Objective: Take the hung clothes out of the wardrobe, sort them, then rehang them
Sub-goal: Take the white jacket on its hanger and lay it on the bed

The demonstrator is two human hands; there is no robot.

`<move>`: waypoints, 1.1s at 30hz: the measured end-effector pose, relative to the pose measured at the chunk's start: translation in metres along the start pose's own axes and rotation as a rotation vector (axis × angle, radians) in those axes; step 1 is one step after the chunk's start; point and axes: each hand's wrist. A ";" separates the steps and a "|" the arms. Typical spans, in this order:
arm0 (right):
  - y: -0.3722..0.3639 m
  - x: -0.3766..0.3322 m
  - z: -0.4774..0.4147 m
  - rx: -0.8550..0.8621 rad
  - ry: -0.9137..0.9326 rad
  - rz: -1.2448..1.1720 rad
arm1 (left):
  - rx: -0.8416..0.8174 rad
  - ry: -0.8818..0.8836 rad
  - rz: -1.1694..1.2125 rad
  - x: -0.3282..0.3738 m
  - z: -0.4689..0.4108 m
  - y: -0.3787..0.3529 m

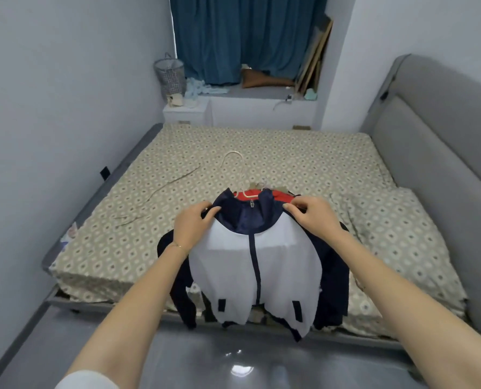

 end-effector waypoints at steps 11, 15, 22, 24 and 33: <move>0.014 0.079 -0.136 -0.019 -0.103 0.027 | -0.037 0.010 0.053 0.033 -0.151 -0.076; 0.012 0.111 -0.190 -0.086 -0.127 -0.005 | -0.066 0.053 0.070 0.038 -0.201 -0.109; -0.002 0.174 -0.260 -0.173 -0.206 0.068 | -0.160 0.136 0.107 0.034 -0.265 -0.169; -0.015 0.202 -0.276 -0.194 -0.259 0.087 | -0.205 0.134 0.071 0.030 -0.283 -0.192; -0.086 0.308 -0.332 -0.207 -0.483 0.128 | -0.344 0.167 0.039 0.011 -0.352 -0.310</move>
Point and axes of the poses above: each hand's wrist, its own z-axis away from the middle knuckle, its own y-axis out of the back of the hand, x = y × z, and after that the axes turned 15 degrees about -z, right-handed
